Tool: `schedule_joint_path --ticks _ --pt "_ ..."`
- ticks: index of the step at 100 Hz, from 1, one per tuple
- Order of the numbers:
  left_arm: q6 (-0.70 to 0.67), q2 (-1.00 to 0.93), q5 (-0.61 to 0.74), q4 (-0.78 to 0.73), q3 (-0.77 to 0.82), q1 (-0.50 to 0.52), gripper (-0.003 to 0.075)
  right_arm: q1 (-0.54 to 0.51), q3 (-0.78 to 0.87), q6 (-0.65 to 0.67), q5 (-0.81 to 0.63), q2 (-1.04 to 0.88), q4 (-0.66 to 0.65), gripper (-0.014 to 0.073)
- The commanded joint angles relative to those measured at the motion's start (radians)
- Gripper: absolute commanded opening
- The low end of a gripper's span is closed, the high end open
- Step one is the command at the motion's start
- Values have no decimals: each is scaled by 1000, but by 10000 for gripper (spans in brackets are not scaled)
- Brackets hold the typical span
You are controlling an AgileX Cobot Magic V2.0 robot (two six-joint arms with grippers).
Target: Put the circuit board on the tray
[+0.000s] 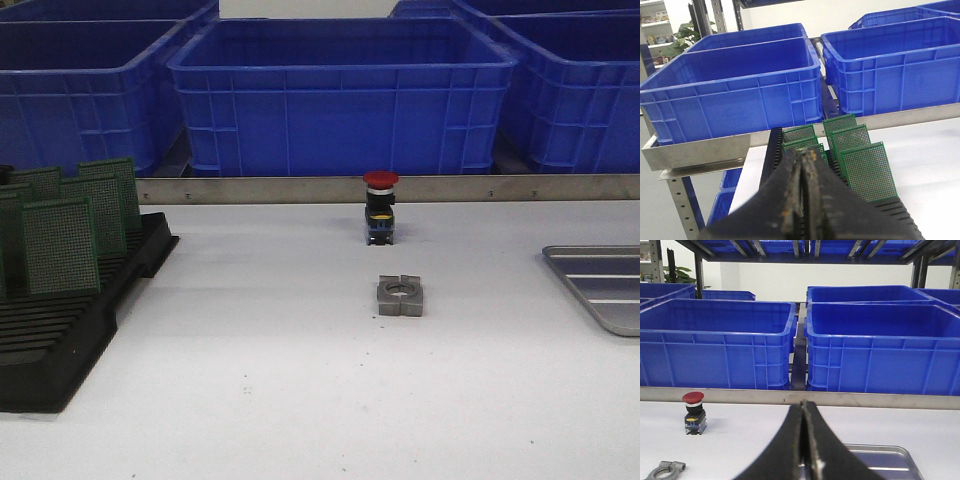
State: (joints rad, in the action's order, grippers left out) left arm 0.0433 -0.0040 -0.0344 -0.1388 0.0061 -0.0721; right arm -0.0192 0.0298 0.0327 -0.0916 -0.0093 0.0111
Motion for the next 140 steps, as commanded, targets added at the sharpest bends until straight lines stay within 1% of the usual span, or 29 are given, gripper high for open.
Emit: schedule_joint_path --ticks 1,31,40,50,64,78,90,97,102,116,140 --pt "-10 -32 78 4 38 3 -19 1 4 0 -84 -18 -11 -67" --pt "-12 -32 92 6 31 3 -19 1 4 0 -84 -18 -11 -67" --pt "-12 -32 63 52 -5 3 -19 1 4 0 -84 -18 -11 -67" --pt "-12 -15 -38 73 -91 3 -19 1 4 0 -84 -18 -11 -67" --pt "-12 66 -244 84 -284 3 -19 1 4 0 -84 -18 -11 -67" --pt "-9 219 -446 87 -505 3 -19 1 4 0 -84 -18 -11 -67" --pt "15 388 -651 89 -688 3 -19 1 4 0 -84 -18 -11 -67" --pt "15 478 -743 89 -777 3 -19 1 4 0 -84 -18 -11 -67" --pt "15 536 -781 89 -832 3 -19 1 4 0 -84 -18 -11 -67" --pt "15 659 -793 89 -905 3 -19 1 4 0 -84 -18 -11 -67" --pt "15 768 -784 88 -914 3 -15 1 4 0 -84 -18 -11 -67"
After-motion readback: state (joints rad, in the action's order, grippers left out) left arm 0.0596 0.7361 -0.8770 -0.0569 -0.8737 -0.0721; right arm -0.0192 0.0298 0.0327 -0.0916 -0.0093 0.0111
